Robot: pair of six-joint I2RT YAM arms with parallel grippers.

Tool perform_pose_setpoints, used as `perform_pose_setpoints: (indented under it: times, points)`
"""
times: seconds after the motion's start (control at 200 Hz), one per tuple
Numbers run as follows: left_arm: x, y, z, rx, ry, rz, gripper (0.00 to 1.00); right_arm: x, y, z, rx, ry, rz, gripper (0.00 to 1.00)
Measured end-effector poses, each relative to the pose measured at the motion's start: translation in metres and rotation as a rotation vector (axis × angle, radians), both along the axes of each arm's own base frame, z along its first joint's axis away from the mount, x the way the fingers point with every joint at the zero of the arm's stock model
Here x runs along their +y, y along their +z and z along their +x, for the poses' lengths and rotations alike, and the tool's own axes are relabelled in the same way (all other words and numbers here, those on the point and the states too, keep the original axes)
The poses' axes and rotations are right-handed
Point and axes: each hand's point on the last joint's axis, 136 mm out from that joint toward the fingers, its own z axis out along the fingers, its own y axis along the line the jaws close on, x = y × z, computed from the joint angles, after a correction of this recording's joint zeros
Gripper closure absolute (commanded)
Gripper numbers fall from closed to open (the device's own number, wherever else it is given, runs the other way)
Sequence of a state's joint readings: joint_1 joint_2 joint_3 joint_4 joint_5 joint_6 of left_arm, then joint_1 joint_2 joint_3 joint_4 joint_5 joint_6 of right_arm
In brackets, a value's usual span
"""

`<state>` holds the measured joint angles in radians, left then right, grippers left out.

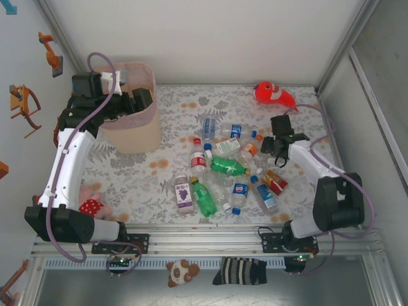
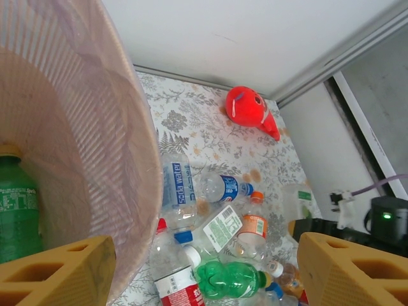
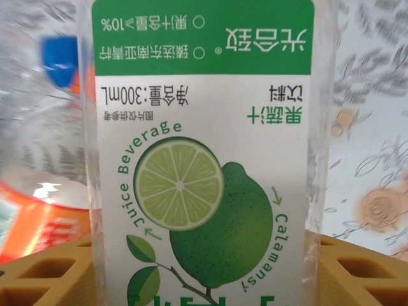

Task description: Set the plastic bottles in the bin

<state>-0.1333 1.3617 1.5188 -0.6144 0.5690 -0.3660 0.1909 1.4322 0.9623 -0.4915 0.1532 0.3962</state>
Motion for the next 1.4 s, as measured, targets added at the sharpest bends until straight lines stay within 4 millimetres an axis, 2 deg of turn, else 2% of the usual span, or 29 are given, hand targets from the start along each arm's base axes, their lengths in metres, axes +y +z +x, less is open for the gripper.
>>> perform_pose_setpoints:
  times: [0.145, 0.32, 0.491, 0.701, 0.971, 1.237, 1.397]
  points:
    - [-0.003, 0.003, -0.003, -0.006, -0.011, -0.003, 0.26, 0.009, 0.043, -0.002, -0.118, 0.113, 0.011, 0.43]
    - [-0.014, 0.015, -0.01, -0.041, -0.046, -0.015, 0.26, 0.038, 0.094, -0.009, -0.276, 0.305, 0.098, 0.46]
    - [-0.048, 0.035, -0.026, -0.116, -0.146, -0.046, 0.26, 0.076, 0.143, -0.017, -0.442, 0.498, 0.252, 0.49]
    - [-0.1, 0.065, -0.049, -0.239, -0.307, -0.109, 0.21, 0.122, 0.202, -0.037, -0.636, 0.741, 0.431, 0.51]
    - [-0.155, 0.111, -0.088, -0.45, -0.536, -0.234, 0.11, 0.172, 0.242, -0.079, -0.705, 1.025, 0.611, 0.51]
    - [-0.191, 0.117, -0.115, -0.549, -0.727, -0.327, 0.04, 0.195, 0.287, -0.107, -0.794, 1.156, 0.715, 0.52]
    - [-0.206, 0.128, -0.147, -0.611, -0.882, -0.393, 0.02, 0.205, 0.313, -0.122, -0.845, 1.199, 0.762, 0.52]
